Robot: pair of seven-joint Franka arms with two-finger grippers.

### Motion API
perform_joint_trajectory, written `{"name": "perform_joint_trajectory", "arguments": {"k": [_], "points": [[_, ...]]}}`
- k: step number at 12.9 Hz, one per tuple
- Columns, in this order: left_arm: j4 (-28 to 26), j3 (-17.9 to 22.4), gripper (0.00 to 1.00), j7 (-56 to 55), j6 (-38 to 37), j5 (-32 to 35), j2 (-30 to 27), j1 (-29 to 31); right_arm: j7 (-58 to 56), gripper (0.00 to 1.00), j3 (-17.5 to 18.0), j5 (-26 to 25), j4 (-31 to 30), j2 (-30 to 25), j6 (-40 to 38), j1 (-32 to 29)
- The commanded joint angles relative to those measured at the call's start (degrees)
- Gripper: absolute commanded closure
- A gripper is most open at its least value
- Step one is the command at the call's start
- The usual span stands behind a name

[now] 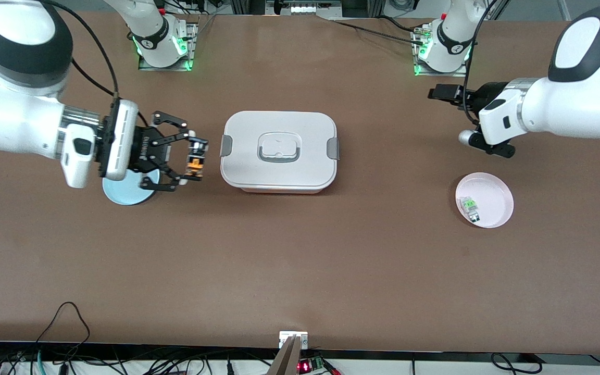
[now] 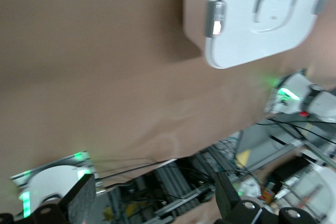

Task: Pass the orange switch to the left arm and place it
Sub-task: 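Lift the switch over the box with the right gripper while the left gripper approaches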

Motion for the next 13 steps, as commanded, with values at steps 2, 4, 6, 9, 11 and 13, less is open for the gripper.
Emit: {"name": "perform_joint_trajectory", "arguments": {"k": [2, 4, 6, 9, 11, 13], "points": [[0.45, 0.17, 0.0, 1.22, 0.58, -12.57, 4.92, 0.77, -13.06, 0.72, 0.1, 11.22, 0.31, 3.52, 6.58, 7.02], [0.45, 0.26, 0.0, 1.14, 2.17, -22.14, 7.9, 0.78, -15.62, 0.76, 0.1, 13.69, 0.4, 5.01, 13.69, 11.85], [0.45, 0.26, 0.0, 1.14, 4.09, -30.07, 10.46, 1.56, -18.52, 0.76, 0.1, 19.55, 0.75, 6.85, 17.58, 15.2], [-2.79, 0.0, 0.01, 1.22, 13.91, -42.0, 11.35, 0.69, -23.52, 0.76, 0.1, 30.1, 0.66, 7.83, 17.68, 15.91], [-4.29, -0.88, 0.02, 1.31, 16.23, -46.53, 11.35, 0.16, -26.25, 0.76, 0.1, 34.07, 0.66, 8.26, 17.51, 16.0], [-5.61, -0.79, 0.02, 4.2, 17.19, -49.94, 11.52, 0.42, -28.8, 0.76, 0.1, 36.02, 0.57, 9.58, 16.98, 16.0]]}}
